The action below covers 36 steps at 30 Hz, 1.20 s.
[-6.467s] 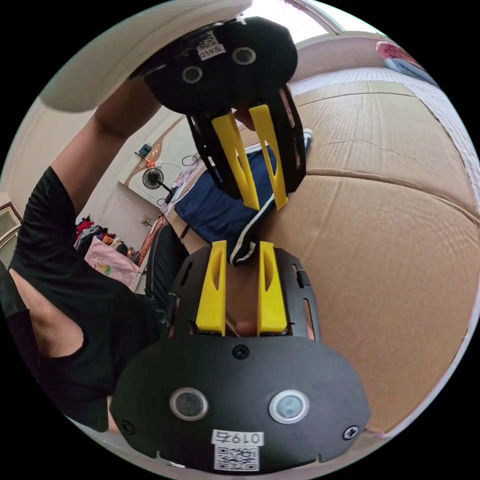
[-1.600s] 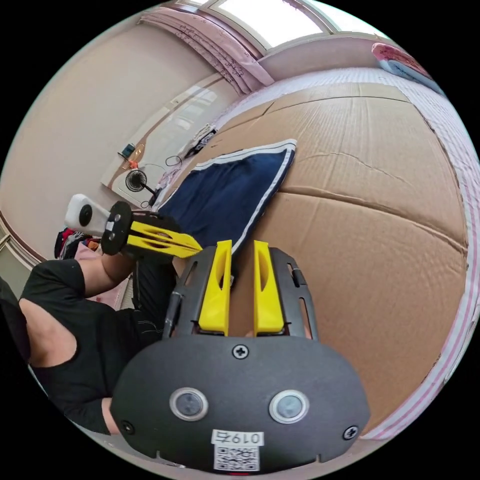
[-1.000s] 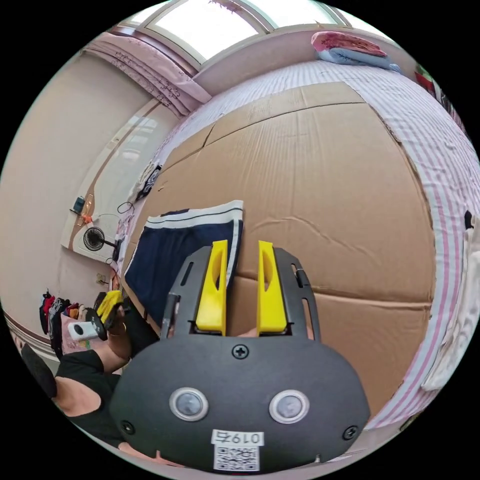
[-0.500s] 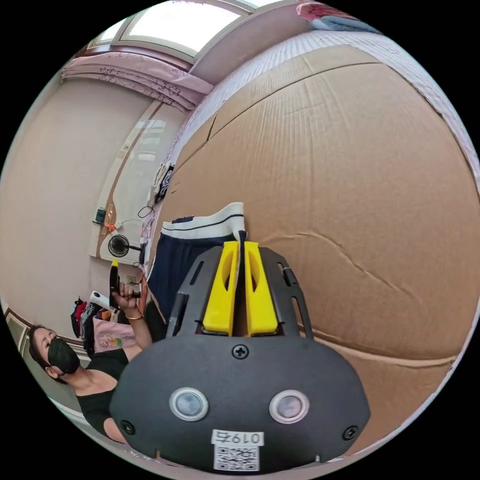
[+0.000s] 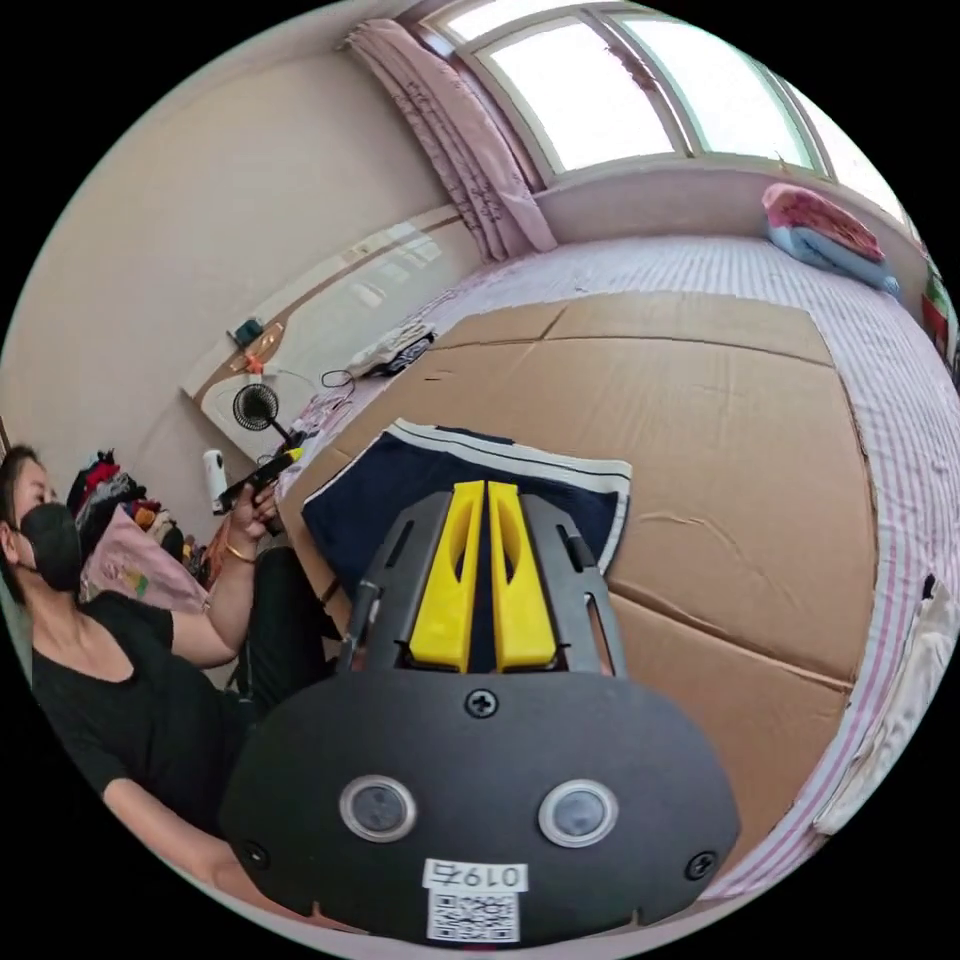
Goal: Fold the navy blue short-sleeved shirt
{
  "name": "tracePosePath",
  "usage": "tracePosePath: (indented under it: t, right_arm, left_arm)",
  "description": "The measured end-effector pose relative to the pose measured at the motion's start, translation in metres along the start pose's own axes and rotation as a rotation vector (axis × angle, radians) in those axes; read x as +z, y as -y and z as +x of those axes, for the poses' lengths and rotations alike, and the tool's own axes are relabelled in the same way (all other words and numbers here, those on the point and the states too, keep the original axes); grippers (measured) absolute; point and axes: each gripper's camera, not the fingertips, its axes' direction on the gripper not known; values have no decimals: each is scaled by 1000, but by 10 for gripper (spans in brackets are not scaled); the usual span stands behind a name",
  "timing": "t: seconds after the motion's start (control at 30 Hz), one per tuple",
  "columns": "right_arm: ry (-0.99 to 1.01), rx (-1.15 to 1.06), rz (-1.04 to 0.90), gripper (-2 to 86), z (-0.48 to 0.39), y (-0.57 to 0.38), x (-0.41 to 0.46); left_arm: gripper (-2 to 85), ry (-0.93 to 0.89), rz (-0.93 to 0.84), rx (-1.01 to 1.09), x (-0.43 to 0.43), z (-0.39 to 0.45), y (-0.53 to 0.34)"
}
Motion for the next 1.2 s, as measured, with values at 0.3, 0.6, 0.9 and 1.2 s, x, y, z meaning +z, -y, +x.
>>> tracePosePath:
  t: [0.3, 0.6, 0.9, 1.2]
  right_arm:
    - [-161, -358, 45, 54, -80, -167, 182]
    - [-317, -515, -129, 102, 34, -222, 419]
    - [-353, -700, -249, 177, 215, -278, 620]
    - [-471, -838, -262, 153, 425, -358, 725]
  left_arm:
    - [7, -158, -199, 5, 71, -104, 156]
    - [7, -390, -444, 39, 175, -171, 263]
    - [7, -500, -516, -129, 234, -253, 309]
    - [11, -526, -528, -208, 261, -286, 354]
